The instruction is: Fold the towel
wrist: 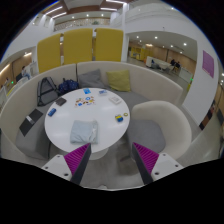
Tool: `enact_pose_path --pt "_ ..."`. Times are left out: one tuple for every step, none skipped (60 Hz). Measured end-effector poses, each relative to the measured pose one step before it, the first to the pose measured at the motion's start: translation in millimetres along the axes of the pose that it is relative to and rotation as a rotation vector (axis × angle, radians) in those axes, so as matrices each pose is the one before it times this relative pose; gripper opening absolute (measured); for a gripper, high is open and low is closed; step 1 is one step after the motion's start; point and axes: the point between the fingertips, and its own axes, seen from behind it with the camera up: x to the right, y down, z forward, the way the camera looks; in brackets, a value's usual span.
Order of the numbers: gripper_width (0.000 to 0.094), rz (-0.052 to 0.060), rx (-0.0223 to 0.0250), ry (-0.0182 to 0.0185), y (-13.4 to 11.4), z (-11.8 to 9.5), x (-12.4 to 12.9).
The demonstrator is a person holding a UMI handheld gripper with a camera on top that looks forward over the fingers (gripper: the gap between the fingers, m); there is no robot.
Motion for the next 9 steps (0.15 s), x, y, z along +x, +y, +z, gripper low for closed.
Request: enact_pose_path --pt "0.0871 0.0028 0.00363 -0.00127 -0.28 -0.16 0.22" --pt "0.0875 0.0028 0.00216 -0.00116 0.04 -0.23 -0.07" --pt "0.0871 0.0032 -0.00015 -0.00237 0.17 -0.25 -0.21" --pt "0.0870 0.0042 -0.00226 -0.00296 0.72 -0.22 -0.66" --pt "0.0871 0.0051 -0.00343 -0.00376 1.21 0.10 -0.79" --pt "0.0870 0.0060 -0.00275 -0.00317 1.08 0.04 -1.25" --pt "0.0872 0.0058 -0.00221 -0.00023 3.13 -1.71 -1.22" --pt "0.0870 0.0047 -0.00001 -0.00056 -0.40 -0.27 -0.67" --pt "0.0870 0.0038 0.00015 0.00000 -0.01 -0.30 -0.18"
